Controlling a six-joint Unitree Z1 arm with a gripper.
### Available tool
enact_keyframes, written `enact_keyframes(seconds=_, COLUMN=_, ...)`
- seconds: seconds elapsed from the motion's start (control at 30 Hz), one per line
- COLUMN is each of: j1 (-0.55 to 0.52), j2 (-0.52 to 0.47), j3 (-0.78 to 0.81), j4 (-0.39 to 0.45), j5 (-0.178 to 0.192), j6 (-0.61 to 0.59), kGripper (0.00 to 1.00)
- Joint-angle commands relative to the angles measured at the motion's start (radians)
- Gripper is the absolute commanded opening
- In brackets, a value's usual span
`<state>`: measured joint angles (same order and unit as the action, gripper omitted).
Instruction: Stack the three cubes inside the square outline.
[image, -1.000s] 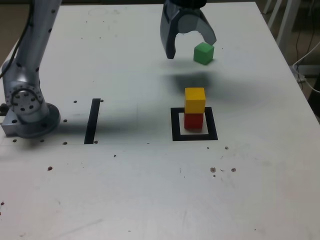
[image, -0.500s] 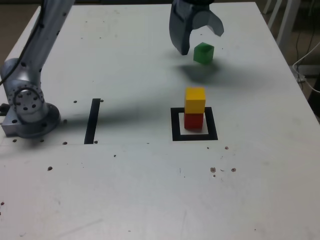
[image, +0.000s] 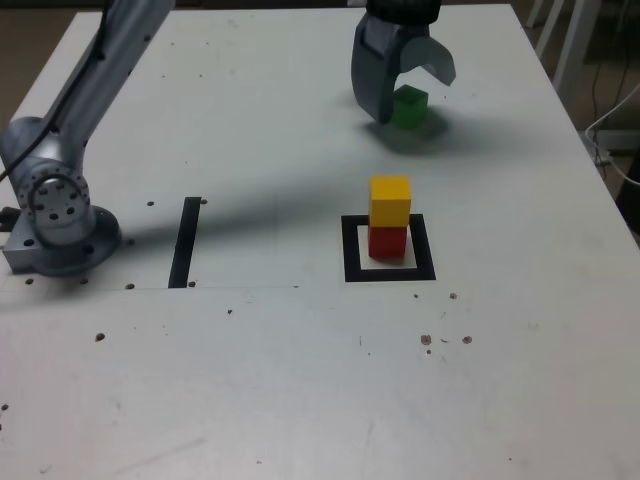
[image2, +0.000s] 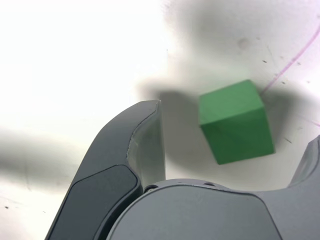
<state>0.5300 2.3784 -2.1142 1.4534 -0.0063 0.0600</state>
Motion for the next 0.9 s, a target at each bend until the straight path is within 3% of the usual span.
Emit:
enact_keyframes(seconds=0.0, j1=0.006, j2=0.023, j3=-0.023, j4=0.010, j5=-0.015, j6=-0.002, kGripper=0.95)
enact_keyframes(seconds=0.27, j1=0.013, j2=0.068, j3=-0.061, j4=0.035, j5=-0.034, j6=-0.002, kGripper=0.81)
enact_keyframes(seconds=0.63, j1=0.008, j2=0.072, j3=-0.069, j4=0.033, j5=-0.017, j6=0.000, kGripper=0.33)
enact_keyframes(seconds=0.87, j1=0.001, j2=0.066, j3=-0.067, j4=0.037, j5=-0.014, j6=0.003, kGripper=0.31)
